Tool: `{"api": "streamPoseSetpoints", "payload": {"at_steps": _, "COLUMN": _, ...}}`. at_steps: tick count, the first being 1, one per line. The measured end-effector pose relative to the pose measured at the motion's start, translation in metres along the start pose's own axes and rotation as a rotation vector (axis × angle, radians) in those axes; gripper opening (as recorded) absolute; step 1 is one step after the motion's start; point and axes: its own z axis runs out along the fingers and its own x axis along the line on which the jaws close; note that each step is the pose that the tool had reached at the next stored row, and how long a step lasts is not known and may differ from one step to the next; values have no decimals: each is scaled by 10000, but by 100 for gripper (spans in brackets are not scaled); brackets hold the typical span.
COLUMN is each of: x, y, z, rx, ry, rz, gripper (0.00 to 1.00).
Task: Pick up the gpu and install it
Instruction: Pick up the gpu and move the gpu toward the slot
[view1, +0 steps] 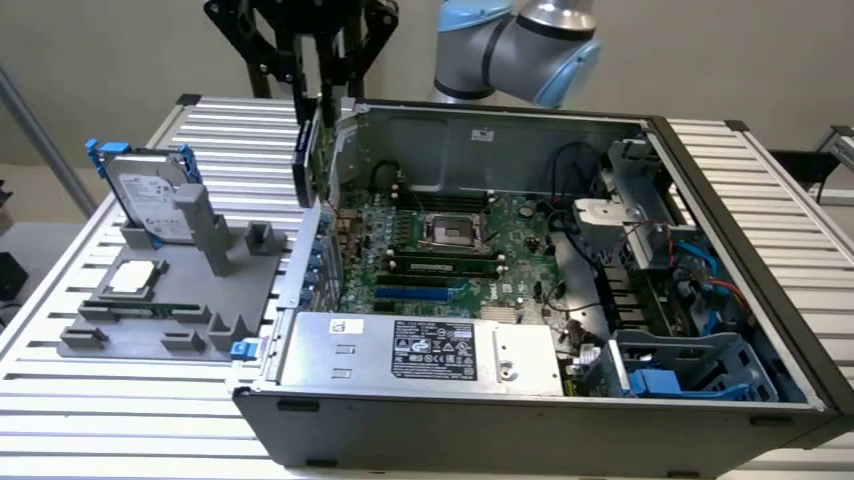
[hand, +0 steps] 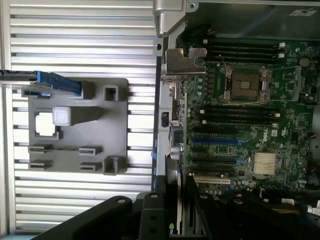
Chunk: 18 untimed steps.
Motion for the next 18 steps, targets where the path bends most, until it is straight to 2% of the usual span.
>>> {"api": "streamPoseSetpoints", "payload": {"at_steps": 5, "x": -226, "y": -3, "z": 22, "rx": 5, "ry": 17, "rz": 1, "gripper": 27}}
{"api": "streamPoseSetpoints", "payload": {"at_steps": 18, "x": -822, "y": -10, "z": 175, "rx": 79, "ry": 19, "rz": 2, "gripper": 27}}
